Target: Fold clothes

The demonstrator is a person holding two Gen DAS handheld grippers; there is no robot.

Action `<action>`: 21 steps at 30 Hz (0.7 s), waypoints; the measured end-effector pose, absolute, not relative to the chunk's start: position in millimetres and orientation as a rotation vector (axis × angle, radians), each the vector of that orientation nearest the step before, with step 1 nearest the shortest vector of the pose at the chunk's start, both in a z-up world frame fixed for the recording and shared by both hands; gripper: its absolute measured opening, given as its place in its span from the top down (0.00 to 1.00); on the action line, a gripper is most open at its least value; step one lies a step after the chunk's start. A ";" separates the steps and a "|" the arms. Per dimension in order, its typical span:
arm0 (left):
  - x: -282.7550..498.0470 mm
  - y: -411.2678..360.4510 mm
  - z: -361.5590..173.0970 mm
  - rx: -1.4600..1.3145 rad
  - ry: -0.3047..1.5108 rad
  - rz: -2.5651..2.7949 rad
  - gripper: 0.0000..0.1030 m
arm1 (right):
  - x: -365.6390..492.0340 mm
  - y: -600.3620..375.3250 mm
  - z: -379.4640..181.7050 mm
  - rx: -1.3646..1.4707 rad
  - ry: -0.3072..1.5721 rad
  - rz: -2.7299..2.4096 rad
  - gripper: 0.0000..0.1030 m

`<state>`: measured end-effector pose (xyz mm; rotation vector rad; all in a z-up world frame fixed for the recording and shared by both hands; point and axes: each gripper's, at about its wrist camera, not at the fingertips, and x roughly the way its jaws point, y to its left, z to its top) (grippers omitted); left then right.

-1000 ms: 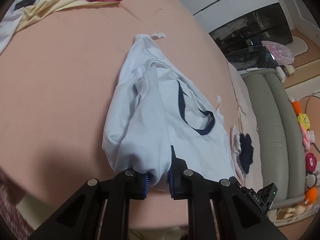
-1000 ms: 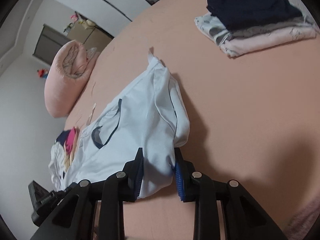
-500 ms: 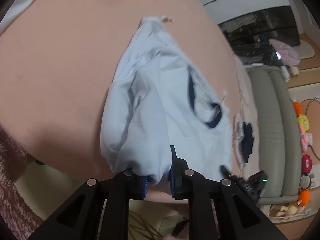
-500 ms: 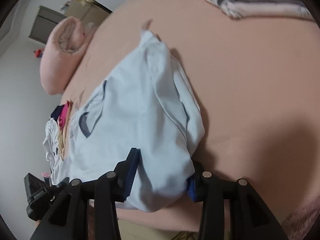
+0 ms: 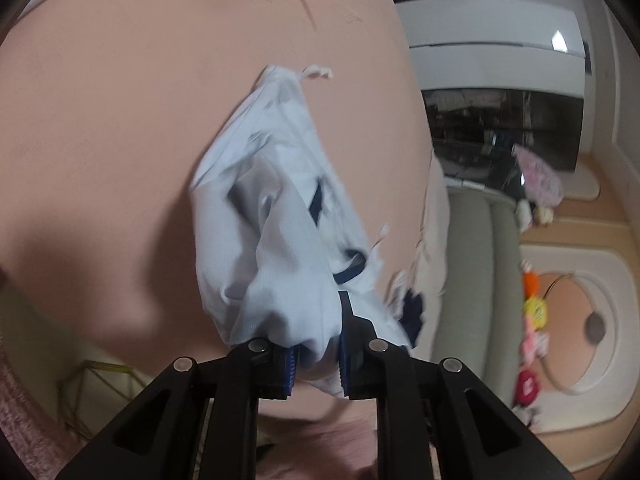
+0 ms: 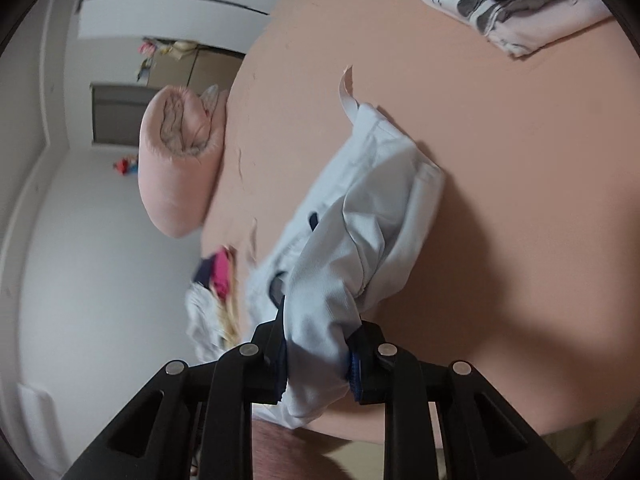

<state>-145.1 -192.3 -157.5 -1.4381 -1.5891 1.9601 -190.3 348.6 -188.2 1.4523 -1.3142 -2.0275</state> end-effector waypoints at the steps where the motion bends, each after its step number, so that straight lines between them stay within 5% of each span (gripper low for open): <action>1: -153.9 -193.8 -156.3 -1.451 -1.607 1.951 0.87 | -198.5 349.2 -187.2 1.453 -1.354 -2.000 0.79; 7: -198.9 -207.9 -185.0 -1.558 -1.960 1.705 0.87 | -240.3 349.4 -196.7 1.513 -1.575 -1.880 0.79; 11: -239.3 -210.6 -190.1 -1.610 -1.974 1.688 0.78 | -272.3 344.1 -201.5 1.551 -1.671 -1.841 0.76; 15: -287.1 -205.7 -172.8 -1.607 -1.771 1.730 0.30 | -308.9 338.6 -190.7 1.544 -1.547 -1.947 0.72; 21: -299.0 -209.8 -130.5 -1.613 -1.226 2.017 0.28 | -334.5 349.0 -183.0 1.489 -1.486 -1.954 0.54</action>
